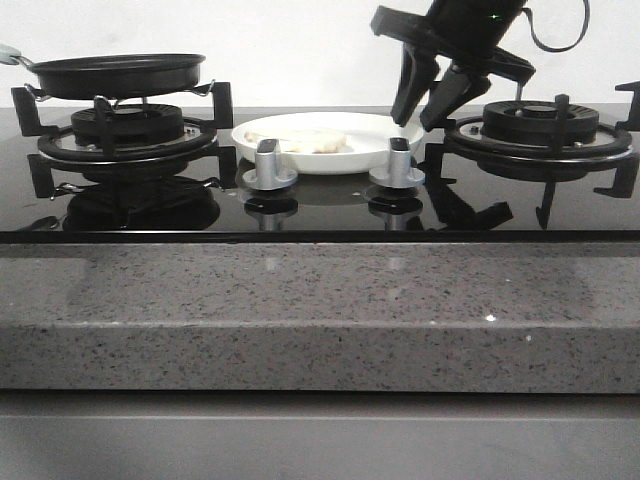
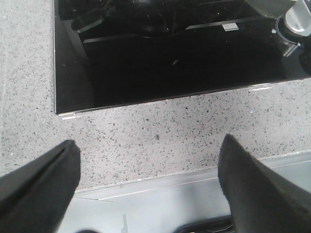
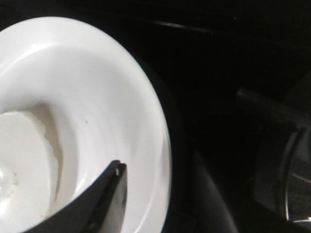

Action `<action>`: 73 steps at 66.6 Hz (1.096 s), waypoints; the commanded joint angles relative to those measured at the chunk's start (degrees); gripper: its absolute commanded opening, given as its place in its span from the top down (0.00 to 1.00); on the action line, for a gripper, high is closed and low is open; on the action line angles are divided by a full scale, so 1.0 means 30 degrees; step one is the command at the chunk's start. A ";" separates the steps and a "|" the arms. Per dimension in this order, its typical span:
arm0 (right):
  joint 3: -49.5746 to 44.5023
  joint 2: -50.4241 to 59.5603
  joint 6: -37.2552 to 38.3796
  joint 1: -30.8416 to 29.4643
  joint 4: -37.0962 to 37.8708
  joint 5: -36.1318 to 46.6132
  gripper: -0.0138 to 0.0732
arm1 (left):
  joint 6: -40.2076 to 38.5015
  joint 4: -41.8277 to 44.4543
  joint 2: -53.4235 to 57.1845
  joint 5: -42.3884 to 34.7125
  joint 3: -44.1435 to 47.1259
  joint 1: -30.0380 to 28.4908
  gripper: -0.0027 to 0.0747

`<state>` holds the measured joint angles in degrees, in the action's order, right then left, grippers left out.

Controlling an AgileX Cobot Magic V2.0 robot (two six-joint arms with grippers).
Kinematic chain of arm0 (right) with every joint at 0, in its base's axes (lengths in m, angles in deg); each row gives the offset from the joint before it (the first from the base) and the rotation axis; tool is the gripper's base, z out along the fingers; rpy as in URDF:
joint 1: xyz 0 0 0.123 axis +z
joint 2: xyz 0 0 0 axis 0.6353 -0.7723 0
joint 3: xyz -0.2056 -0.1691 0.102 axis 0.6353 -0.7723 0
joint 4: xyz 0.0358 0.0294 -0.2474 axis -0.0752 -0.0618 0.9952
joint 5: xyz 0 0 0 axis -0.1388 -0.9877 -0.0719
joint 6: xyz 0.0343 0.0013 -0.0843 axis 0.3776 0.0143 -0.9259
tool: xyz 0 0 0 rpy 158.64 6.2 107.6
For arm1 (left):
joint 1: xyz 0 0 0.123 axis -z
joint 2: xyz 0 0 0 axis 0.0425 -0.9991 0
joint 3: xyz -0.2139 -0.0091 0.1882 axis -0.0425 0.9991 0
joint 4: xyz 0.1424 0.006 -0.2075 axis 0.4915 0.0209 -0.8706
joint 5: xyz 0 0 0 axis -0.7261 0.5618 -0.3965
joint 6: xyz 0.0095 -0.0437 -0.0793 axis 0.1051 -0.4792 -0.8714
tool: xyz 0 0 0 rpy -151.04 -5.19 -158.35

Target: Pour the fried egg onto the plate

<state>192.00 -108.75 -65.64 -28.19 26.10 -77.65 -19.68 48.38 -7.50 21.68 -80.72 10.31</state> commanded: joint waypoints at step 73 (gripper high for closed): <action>-1.9027 2.1660 -0.1796 0.0830 0.0301 0.3551 0.34 | -0.0210 -0.0693 0.0009 -0.1657 -0.0471 0.0133 0.24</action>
<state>136.67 -48.53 -70.24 -25.64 27.49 -69.79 -19.68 47.07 -7.50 20.37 -80.72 10.31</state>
